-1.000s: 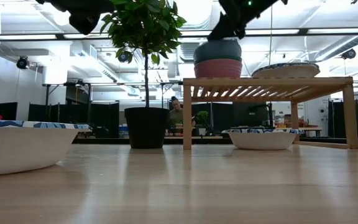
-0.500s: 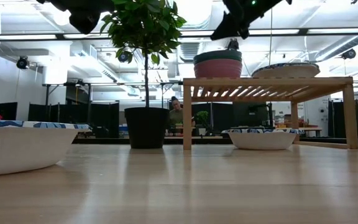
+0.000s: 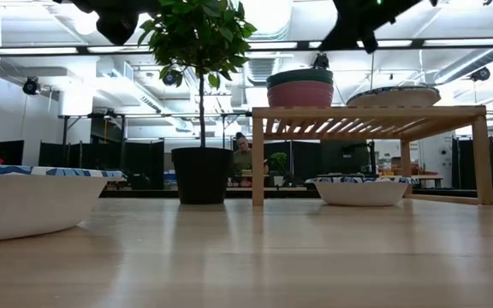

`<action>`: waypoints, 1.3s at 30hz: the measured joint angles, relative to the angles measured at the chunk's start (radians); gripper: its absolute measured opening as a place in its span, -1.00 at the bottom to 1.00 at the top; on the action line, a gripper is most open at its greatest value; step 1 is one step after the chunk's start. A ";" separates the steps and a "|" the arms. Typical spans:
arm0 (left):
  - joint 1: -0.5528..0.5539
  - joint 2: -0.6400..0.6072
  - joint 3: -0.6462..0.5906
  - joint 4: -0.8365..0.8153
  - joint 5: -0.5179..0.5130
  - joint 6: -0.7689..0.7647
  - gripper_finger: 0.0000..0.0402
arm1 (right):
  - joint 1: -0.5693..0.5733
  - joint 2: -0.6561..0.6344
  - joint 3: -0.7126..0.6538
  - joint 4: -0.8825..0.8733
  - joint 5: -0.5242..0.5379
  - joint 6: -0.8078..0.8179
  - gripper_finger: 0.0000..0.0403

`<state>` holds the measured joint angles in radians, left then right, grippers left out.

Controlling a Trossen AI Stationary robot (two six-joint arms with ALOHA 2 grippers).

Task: Place and stack bowls onto a shelf
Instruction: Stack the blue bowl on top of the green bowl on the shelf

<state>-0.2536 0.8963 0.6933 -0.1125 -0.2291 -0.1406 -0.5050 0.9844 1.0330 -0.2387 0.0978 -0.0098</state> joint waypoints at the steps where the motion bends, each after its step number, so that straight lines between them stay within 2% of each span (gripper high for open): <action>1: 0.000 0.000 0.000 0.003 0.000 0.000 -1.00 | -0.016 -0.004 -0.015 0.007 0.000 0.009 -0.96; 8: 0.000 0.000 0.000 0.007 0.000 0.000 -1.00 | -0.110 0.028 -0.082 0.043 0.001 0.021 -0.96; 13: 0.000 0.000 0.000 0.007 0.000 0.000 -1.00 | -0.136 0.055 -0.074 0.065 0.000 0.016 -0.96; 20: 0.000 0.000 0.000 0.007 0.000 0.001 -1.00 | -0.166 0.122 0.080 0.073 -0.001 -0.008 -0.96; 30: 0.000 0.000 0.000 0.007 0.000 0.005 -1.00 | -0.183 0.392 0.285 0.039 -0.086 -0.020 -0.96; 34: 0.000 0.000 0.000 0.007 0.000 0.005 -1.00 | -0.183 0.472 0.345 0.040 -0.145 -0.014 -0.96; 39: 0.000 0.000 0.000 0.004 0.000 0.008 -1.00 | -0.183 0.513 0.368 0.048 -0.151 -0.016 -0.96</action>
<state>-0.2538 0.8963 0.6933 -0.1080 -0.2291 -0.1322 -0.6880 1.4970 1.4007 -0.1909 -0.0532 -0.0260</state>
